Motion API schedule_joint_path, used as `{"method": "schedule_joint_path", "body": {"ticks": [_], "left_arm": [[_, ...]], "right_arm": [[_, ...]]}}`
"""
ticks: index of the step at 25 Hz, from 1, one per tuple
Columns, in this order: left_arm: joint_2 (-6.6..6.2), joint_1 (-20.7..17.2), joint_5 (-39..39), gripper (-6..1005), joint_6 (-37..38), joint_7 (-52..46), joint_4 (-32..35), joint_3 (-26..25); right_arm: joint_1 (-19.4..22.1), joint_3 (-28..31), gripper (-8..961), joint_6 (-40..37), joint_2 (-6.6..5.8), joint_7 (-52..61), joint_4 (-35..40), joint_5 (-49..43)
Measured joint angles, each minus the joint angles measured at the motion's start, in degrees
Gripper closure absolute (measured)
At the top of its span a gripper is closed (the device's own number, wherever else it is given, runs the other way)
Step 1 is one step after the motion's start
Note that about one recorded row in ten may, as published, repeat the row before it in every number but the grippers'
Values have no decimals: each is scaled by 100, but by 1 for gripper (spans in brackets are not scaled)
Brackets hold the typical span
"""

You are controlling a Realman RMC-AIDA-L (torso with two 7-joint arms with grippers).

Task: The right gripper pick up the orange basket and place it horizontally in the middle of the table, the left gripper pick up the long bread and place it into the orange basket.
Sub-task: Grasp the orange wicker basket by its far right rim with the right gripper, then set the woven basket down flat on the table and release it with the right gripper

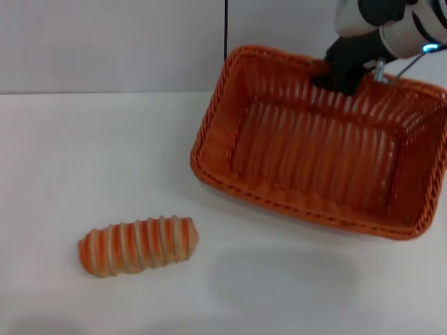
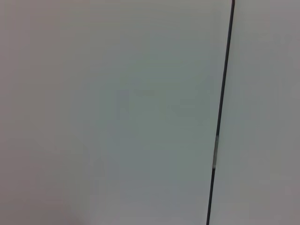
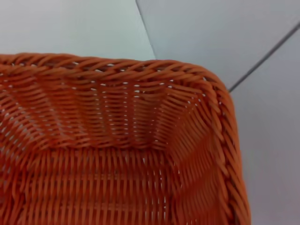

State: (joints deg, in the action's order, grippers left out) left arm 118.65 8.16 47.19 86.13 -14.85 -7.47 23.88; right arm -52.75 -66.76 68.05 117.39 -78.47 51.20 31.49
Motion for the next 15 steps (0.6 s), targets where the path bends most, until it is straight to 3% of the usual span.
{"method": "schedule_joint_path", "body": {"ticks": [7, 15], "left_arm": [[0, 2, -6, 486, -55, 0, -1, -20], [0, 81, -5, 486, -102, 0, 9, 4]], "right_arm": [[251, -17, 806, -47, 111, -1251, 72, 802], [284, -12, 806, -137, 125, -1717, 34, 1315]]}}
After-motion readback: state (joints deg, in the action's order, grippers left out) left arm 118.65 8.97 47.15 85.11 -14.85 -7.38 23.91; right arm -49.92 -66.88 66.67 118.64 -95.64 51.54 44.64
